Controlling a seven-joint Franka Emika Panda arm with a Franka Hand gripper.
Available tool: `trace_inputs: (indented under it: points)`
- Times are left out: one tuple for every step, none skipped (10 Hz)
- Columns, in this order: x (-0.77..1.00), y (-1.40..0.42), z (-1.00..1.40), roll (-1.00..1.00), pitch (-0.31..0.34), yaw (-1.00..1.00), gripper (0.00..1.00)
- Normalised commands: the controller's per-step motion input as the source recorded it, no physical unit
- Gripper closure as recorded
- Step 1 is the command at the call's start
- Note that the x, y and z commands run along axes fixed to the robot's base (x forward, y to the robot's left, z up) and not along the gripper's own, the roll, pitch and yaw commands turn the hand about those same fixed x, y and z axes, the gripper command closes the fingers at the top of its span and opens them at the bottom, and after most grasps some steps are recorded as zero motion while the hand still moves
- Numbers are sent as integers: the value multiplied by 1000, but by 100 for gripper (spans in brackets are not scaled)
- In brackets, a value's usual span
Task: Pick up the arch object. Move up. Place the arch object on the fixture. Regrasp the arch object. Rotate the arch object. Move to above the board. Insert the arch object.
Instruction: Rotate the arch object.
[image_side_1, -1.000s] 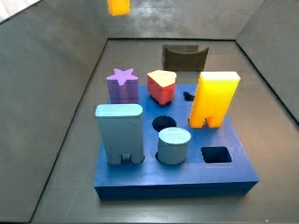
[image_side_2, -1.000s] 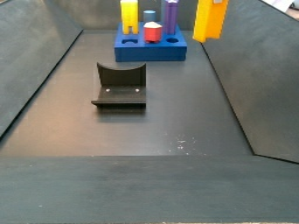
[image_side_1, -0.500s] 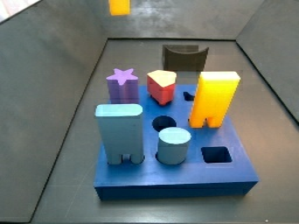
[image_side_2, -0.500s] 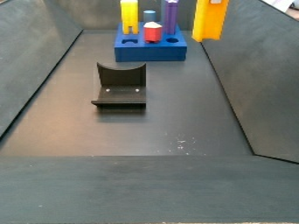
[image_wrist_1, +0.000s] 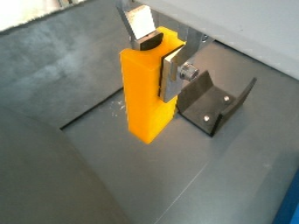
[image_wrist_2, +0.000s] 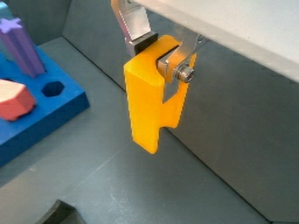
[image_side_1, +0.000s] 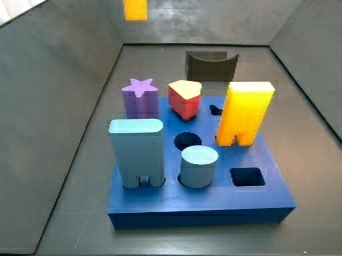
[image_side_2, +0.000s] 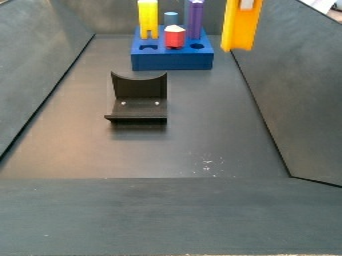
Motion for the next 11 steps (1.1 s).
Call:
trace_inputs:
  points:
    - [18,3,-1000,-159,0,-67,100]
    - [19,4,-1000,-162,-20,-54,100]
    - [20,6,-1000,-167,-40,-45,100]
    - [21,9,-1000,-170,-42,-40,100]
    - [25,12,-1000,-173,-41,-35,100]
    - [27,14,-1000,-176,-41,-29,100]
    - [30,17,-1000,-181,-44,-23,100]
    - [32,19,-1000,-185,-43,-18,100]
    - [36,21,-1000,-189,-41,-14,100]
    - [37,22,-1000,-193,-44,-10,100]
    - [33,21,-896,-199,-46,-5,100]
